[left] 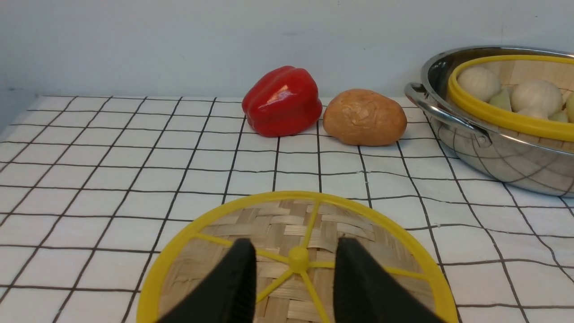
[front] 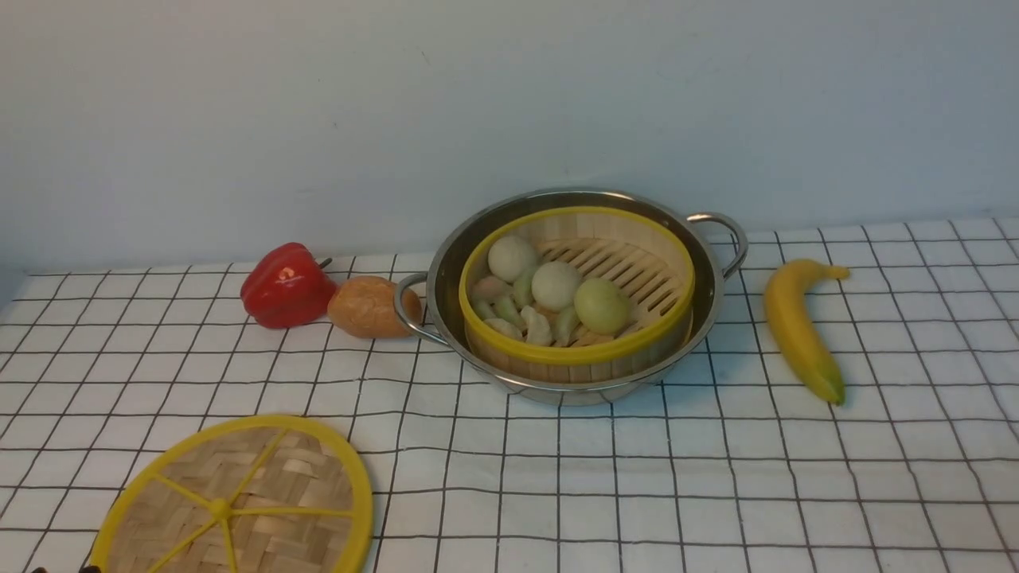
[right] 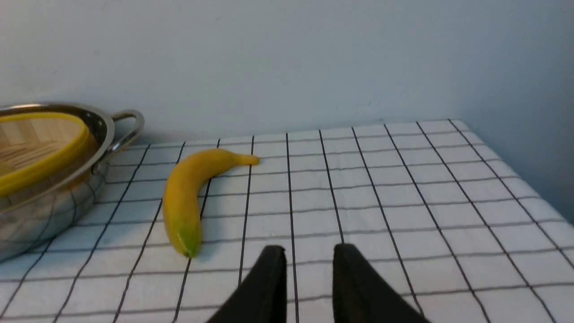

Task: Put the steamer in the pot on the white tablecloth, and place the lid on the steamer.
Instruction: 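Grasp the bamboo steamer lid lying on the table by its centre knob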

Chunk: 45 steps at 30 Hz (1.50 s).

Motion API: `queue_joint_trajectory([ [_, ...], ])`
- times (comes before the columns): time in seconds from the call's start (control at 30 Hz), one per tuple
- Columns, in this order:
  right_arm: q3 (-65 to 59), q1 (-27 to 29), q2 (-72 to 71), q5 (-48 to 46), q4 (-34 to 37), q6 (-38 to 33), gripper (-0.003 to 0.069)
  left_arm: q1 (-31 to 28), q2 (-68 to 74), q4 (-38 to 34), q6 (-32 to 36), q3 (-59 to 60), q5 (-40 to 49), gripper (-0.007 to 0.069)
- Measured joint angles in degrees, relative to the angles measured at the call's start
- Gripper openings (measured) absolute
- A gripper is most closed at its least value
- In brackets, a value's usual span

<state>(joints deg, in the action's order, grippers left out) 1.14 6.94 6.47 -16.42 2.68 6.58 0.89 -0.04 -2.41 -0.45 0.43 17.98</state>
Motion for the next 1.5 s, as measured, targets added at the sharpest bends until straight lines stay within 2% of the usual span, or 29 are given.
queue_joint_trajectory([
  [0.1,-1.5,0.0,-5.3,-3.8,2.3,0.6,0.0192,0.0,0.0,0.0,0.0,0.0,0.0,0.0243],
  [0.37,-1.7,0.0,-6.1,-5.6,6.5,0.6,0.0218,0.0,0.0,0.0,0.0,0.0,0.1,0.0243],
  [0.93,-1.7,0.0,-6.1,-5.8,7.3,0.6,0.0239,0.0,0.0,0.0,0.4,0.0,0.1,0.0243],
  [1.07,-1.7,0.0,-6.1,-5.8,7.3,0.6,0.0240,0.0,0.0,-2.4,-0.8,0.0,-2.9,0.0243],
  [1.2,-1.7,0.0,-6.1,-5.9,7.3,0.6,0.0240,0.0,0.0,-8.0,-4.3,0.0,-13.7,0.0243],
  [1.27,-1.7,0.0,-6.1,-5.9,7.3,0.6,0.0240,0.0,0.0,-10.5,-6.6,0.0,-15.3,0.0243],
  [1.33,-1.7,0.0,-6.1,-5.9,7.3,0.6,0.0240,0.0,0.0,-12.7,-8.9,-0.8,-14.2,0.0243],
  [1.5,-1.7,0.0,-6.1,-5.9,7.3,0.6,0.0240,0.1,3.8,-15.0,-13.1,-10.3,-0.5,0.0243],
])
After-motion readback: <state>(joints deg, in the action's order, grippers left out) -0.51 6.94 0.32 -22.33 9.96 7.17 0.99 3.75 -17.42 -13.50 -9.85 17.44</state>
